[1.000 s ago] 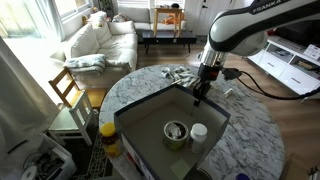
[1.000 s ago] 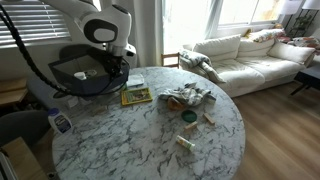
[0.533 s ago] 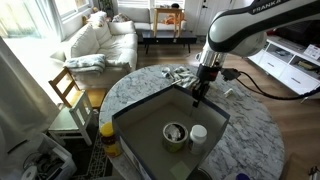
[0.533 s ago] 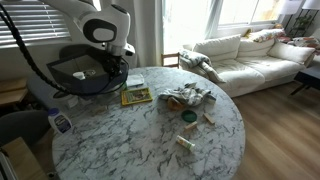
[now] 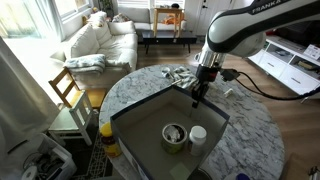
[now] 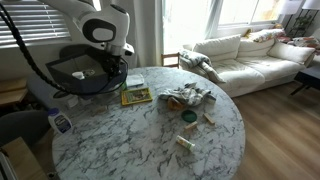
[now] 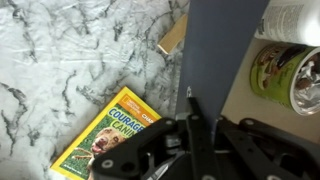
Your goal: Put the yellow tin and white and orange container in the box then put the box on the clear container
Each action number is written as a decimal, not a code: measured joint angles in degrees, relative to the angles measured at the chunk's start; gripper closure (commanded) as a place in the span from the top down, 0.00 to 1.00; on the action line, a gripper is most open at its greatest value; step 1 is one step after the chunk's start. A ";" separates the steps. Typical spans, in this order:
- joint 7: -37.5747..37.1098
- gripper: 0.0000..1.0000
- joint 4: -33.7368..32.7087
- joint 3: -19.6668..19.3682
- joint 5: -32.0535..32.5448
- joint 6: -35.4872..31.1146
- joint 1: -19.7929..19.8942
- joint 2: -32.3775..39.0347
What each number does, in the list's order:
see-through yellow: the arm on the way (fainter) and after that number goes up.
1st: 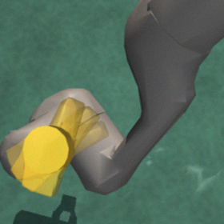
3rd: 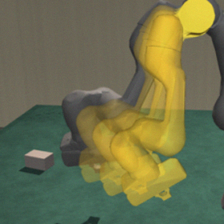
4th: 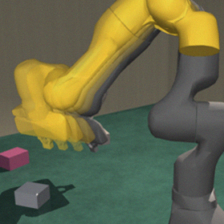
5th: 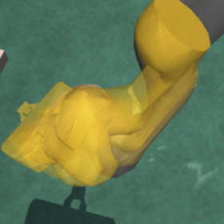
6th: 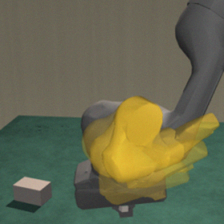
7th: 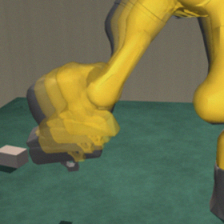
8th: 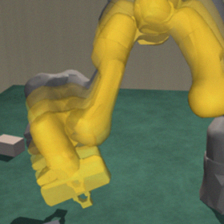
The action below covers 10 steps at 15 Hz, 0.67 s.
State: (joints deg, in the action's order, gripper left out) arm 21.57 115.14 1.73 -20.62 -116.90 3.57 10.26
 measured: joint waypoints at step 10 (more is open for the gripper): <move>0.01 0.41 0.00 0.20 0.32 0.24 -0.40 0.00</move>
State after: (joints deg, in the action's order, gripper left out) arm 21.57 115.14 1.93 -20.30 -116.66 3.17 10.27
